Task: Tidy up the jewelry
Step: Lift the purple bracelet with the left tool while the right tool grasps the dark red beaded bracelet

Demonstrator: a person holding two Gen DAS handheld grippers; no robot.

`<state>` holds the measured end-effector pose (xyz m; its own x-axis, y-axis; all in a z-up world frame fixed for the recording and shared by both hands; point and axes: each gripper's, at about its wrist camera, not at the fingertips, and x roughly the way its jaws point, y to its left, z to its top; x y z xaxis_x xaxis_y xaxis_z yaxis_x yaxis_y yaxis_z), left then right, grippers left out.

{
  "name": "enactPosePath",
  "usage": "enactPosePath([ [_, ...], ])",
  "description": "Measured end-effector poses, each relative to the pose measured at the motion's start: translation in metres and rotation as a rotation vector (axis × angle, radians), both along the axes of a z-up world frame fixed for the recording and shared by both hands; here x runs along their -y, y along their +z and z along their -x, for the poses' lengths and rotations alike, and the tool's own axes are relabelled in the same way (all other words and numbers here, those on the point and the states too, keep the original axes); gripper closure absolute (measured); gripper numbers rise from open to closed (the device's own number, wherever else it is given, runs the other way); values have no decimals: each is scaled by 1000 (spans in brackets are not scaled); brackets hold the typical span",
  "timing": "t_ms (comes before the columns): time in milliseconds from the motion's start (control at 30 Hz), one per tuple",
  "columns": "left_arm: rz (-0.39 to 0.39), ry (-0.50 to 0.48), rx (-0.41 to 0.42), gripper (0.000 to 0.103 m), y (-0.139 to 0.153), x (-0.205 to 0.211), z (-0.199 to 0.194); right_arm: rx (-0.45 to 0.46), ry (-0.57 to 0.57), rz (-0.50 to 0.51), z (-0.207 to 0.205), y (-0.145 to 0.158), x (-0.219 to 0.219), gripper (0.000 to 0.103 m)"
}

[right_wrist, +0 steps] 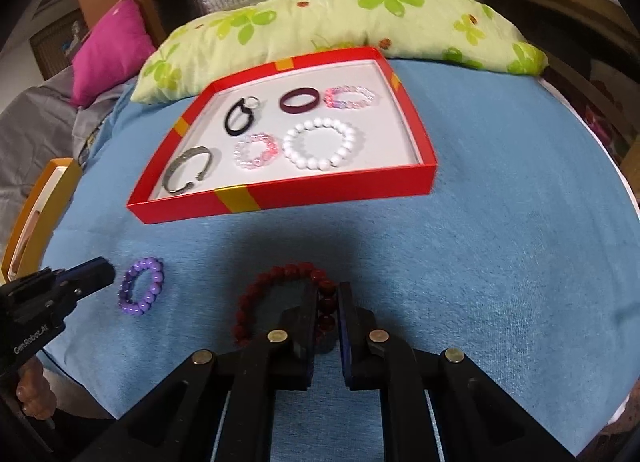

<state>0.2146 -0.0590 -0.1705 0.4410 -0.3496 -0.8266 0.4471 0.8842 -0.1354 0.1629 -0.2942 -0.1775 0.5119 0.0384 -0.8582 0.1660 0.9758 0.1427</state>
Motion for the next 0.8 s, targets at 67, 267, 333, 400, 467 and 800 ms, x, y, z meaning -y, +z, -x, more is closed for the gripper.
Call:
enactPosePath([
  [67,-5,5,-13,93,-4,-1,-1,-19,-13,-7,-1,-4,3,93],
  [267,-16,6,-57,84,-15,1,-3,-38,-17,3,-2,-8,2,92],
  [333,-18,9,-62,72,-16,1,-4,-40,-20,2,-2,-9,2,92],
  [400,-20,13,-70,65,-19,1,-4,-40,-22,1,-2,-9,2,92],
  [467,-29,9,-76,65,-23,3,-5,-40,-23,0,-2,-9,2,92],
  [800,-32,-28,-49,92,-25,11,-3,-29,20,3,-1,-7,-3,92],
])
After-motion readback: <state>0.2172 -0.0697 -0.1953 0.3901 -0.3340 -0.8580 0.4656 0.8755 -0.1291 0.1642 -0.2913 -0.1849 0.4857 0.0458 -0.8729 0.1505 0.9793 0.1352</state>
